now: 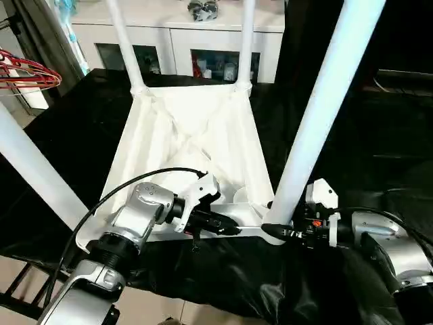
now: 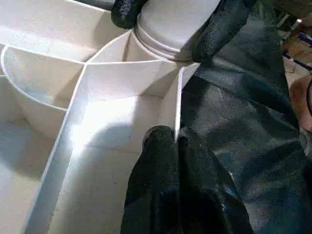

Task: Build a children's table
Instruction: Rotate leg to tighten

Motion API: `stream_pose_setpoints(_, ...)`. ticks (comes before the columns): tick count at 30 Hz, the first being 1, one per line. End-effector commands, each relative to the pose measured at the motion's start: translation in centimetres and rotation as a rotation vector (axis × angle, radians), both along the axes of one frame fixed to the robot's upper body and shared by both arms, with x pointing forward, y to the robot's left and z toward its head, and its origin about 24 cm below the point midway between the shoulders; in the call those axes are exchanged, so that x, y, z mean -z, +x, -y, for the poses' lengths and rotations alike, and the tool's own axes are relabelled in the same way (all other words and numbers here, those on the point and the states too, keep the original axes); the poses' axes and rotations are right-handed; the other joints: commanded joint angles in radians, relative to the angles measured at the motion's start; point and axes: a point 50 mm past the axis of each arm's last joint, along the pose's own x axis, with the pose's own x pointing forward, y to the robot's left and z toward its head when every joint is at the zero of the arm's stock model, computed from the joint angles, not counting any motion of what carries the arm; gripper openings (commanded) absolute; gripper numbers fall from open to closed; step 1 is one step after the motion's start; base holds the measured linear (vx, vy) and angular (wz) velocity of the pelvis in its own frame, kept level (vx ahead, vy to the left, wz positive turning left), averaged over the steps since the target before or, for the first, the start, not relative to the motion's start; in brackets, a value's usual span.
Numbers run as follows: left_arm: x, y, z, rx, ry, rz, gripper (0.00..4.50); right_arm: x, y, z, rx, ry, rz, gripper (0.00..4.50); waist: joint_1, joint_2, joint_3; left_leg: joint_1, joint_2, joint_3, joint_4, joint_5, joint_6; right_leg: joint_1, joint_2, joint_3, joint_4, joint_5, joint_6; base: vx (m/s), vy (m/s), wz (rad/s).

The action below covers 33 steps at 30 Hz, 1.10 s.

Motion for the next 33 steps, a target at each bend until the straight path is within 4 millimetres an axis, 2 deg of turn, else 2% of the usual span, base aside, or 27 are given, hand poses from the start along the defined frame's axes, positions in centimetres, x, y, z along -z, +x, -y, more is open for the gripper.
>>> stream_pose_setpoints(1, -2.4, 0.9, 2.0, -0.062, -0.138, 0.092, 0.00, 2.0, -0.7, -2.5, -0.029, 0.009, -0.070, 2.63, -0.004, -0.022, -0.053, 0.009, 0.021, -0.007, -0.066, -0.192, 0.076, 0.044, -0.039, 0.020, -0.057, -0.210, -0.244, 0.000, 0.000, 0.00)
stream_pose_setpoints(2, -2.4, 1.0, 2.1, -0.083, -0.133, 0.096, 0.00, 2.2, -0.2, -2.5, 0.021, -0.009, -0.055, 2.63, -0.006, -0.022, -0.051, 0.009, 0.020, -0.008, -0.067, -0.201, 0.071, 0.042, -0.038, 0.020, -0.060, -0.229, -0.240, 0.000, 0.000, 0.00)
stream_pose_setpoints(3, -2.3, 1.0, 2.2, -0.097, -0.130, 0.098, 0.00, 2.3, 0.1, -2.5, 0.054, -0.022, -0.045, 2.62, -0.011, -0.023, -0.048, 0.011, 0.017, -0.009, -0.071, -0.237, 0.052, 0.042, -0.039, 0.019, -0.067, -0.303, -0.220, 0.000, 0.000, 0.00)
stream_pose_setpoints(5, -2.2, 1.2, 2.5, -0.149, -0.120, 0.107, 0.00, 2.7, 1.2, -2.4, 0.179, -0.046, -0.018, 2.62, -0.018, -0.021, -0.047, 0.013, 0.017, -0.010, -0.074, -0.258, 0.037, 0.039, -0.039, 0.020, -0.072, -0.340, -0.205, 0.000, 0.000, 0.00)
stream_pose_setpoints(6, -2.2, 1.3, 2.7, -0.170, -0.119, 0.108, 0.00, 2.7, 1.7, -2.4, 0.233, -0.046, -0.011, 2.61, -0.029, -0.015, -0.046, 0.012, 0.015, -0.011, -0.076, -0.273, 0.024, 0.039, -0.038, 0.018, -0.075, -0.353, -0.200, 0.000, 0.000, 0.00)
stream_pose_setpoints(8, -2.1, 1.4, 3.3, -0.210, -0.115, 0.111, 0.00, 2.8, 2.3, -2.7, 0.311, -0.049, -0.001, 2.61, -0.036, -0.018, -0.046, 0.012, 0.014, -0.014, -0.077, -0.280, 0.019, 0.040, -0.036, 0.017, -0.076, -0.359, -0.193, 0.000, 0.000, 0.00)
stream_pose_setpoints(9, -2.0, 1.5, 4.1, -0.233, -0.107, 0.121, 0.00, 3.0, 2.9, -3.3, 0.391, -0.047, 0.000, 2.61, -0.044, -0.026, -0.046, 0.013, 0.013, -0.013, -0.076, -0.285, 0.023, 0.038, -0.035, 0.018, -0.079, -0.367, -0.189, 0.000, 0.000, 0.00)
stream_pose_setpoints(14, -2.2, 2.0, 6.0, -0.310, -0.106, 0.135, 0.00, 3.4, 4.3, -5.1, 0.566, -0.056, -0.003, 2.61, -0.054, -0.024, -0.047, 0.011, 0.011, -0.013, -0.075, -0.275, 0.022, 0.034, -0.036, 0.018, -0.082, -0.388, -0.177, 0.000, 0.000, 0.00)
stream_pose_setpoints(15, -2.3, 1.7, 6.6, -0.304, -0.119, 0.133, 0.00, 3.3, 4.6, -5.8, 0.573, -0.041, 0.011, 2.61, -0.056, -0.021, -0.048, 0.006, 0.010, -0.015, -0.077, -0.266, 0.022, 0.039, -0.036, 0.016, -0.080, -0.382, -0.172, 0.000, 0.000, 0.00)
stream_pose_setpoints(16, -2.4, 1.7, 6.7, -0.300, -0.124, 0.132, 0.00, 3.3, 4.6, -5.9, 0.572, -0.035, 0.014, 2.96, -0.054, -0.021, -0.048, 0.009, 0.010, -0.014, -0.076, -0.267, 0.024, 0.036, -0.036, 0.017, -0.082, -0.377, -0.172, 0.000, 0.000, 0.00)
stream_pose_setpoints(18, -2.5, 1.6, 6.8, -0.298, -0.131, 0.133, 0.00, 3.1, 4.6, -6.0, 0.571, -0.008, 0.015, 3.31, -0.052, -0.021, -0.051, 0.009, 0.011, -0.012, -0.074, -0.256, 0.034, 0.038, -0.035, 0.019, -0.078, -0.334, -0.183, 0.000, 0.000, 0.00)
stream_pose_setpoints(20, -2.5, 1.5, 6.5, -0.286, -0.135, 0.139, 0.00, 3.0, 4.6, -5.8, 0.554, -0.005, 0.017, 3.41, -0.050, -0.018, -0.053, 0.008, 0.012, -0.010, -0.071, -0.225, 0.048, 0.040, -0.033, 0.019, -0.071, -0.259, -0.203, 0.000, 0.000, 0.00)
stream_pose_setpoints(21, -2.5, 1.5, 6.3, -0.267, -0.137, 0.144, 0.00, 2.8, 4.5, -5.6, 0.535, -0.007, 0.030, 3.53, -0.051, -0.013, -0.053, 0.008, 0.012, -0.010, -0.071, -0.221, 0.052, 0.041, -0.031, 0.018, -0.070, -0.237, -0.211, 0.000, 0.000, 0.00)
stream_pose_setpoints(22, -2.5, 1.4, 6.1, -0.256, -0.138, 0.148, 0.00, 2.7, 4.4, -5.4, 0.526, -0.013, 0.041, 3.71, -0.051, -0.015, -0.055, 0.007, 0.011, -0.009, -0.069, -0.216, 0.054, 0.043, -0.031, 0.018, -0.068, -0.224, -0.215, 0.000, 0.000, 0.00)
stream_pose_setpoints(23, -2.5, 1.4, 5.9, -0.241, -0.139, 0.149, 0.00, 2.6, 4.3, -5.1, 0.517, -0.009, 0.044, 3.71, -0.049, -0.006, -0.055, 0.010, 0.012, -0.009, -0.068, -0.212, 0.058, 0.042, -0.032, 0.019, -0.066, -0.206, -0.224, 0.000, 0.000, 0.00)
stream_pose_setpoints(26, -2.4, 1.2, 5.2, -0.198, -0.139, 0.147, 0.00, 2.2, 4.1, -4.4, 0.477, -0.014, 0.076, 3.96, -0.046, -0.011, -0.055, 0.007, 0.011, -0.009, -0.068, -0.211, 0.069, 0.046, -0.031, 0.018, -0.064, -0.194, -0.229, 0.000, 0.000, 0.00)
stream_pose_setpoints(28, -2.2, 0.9, 4.2, -0.138, -0.126, 0.143, 0.00, 2.0, 3.5, -3.6, 0.389, -0.030, 0.091, 4.16, -0.044, -0.009, -0.056, 0.009, 0.013, -0.009, -0.066, -0.206, 0.073, 0.046, -0.032, 0.018, -0.063, -0.180, -0.236, 0.000, 0.000, 0.00)
stream_pose_setpoints(29, -2.2, 0.9, 3.9, -0.118, -0.121, 0.140, 0.00, 2.0, 3.2, -3.4, 0.354, -0.032, 0.085, 4.16, -0.044, -0.016, -0.055, 0.007, 0.013, -0.008, -0.066, -0.205, 0.077, 0.048, -0.031, 0.019, -0.061, -0.171, -0.238, 0.000, 0.000, 0.00)
stream_pose_setpoints(30, -2.1, 0.8, 3.6, -0.097, -0.115, 0.136, 0.00, 2.1, 2.9, -3.2, 0.315, -0.033, 0.076, 4.16, -0.043, -0.012, -0.056, 0.007, 0.013, -0.008, -0.066, -0.204, 0.084, 0.048, -0.032, 0.019, -0.059, -0.167, -0.244, 0.000, 0.000, 0.00)
stream_pose_setpoints(31, -2.2, 0.7, 3.4, -0.084, -0.115, 0.132, 0.00, 2.0, 2.7, -3.1, 0.280, -0.031, 0.072, 4.16, -0.043, -0.017, -0.055, 0.007, 0.014, -0.008, -0.066, -0.205, 0.087, 0.048, -0.032, 0.018, -0.061, -0.169, -0.245, 0.000, 0.000, 0.00)
stream_pose_setpoints(32, -2.2, 0.7, 3.2, -0.075, -0.116, 0.128, 0.00, 2.0, 2.5, -3.1, 0.251, -0.029, 0.070, 4.16, -0.040, -0.014, -0.055, 0.009, 0.016, -0.008, -0.066, -0.206, 0.089, 0.047, -0.033, 0.019, -0.060, -0.178, -0.248, 0.000, 0.000, 0.00)
stream_pose_setpoints(33, -2.3, 0.6, 2.9, -0.043, -0.114, 0.123, 0.00, 1.9, 1.7, -3.1, 0.157, -0.009, 0.048, 4.16, -0.036, -0.016, -0.053, 0.010, 0.017, -0.007, -0.066, -0.208, 0.090, 0.046, -0.033, 0.019, -0.061, -0.186, -0.247, 0.000, 0.000, 0.00)
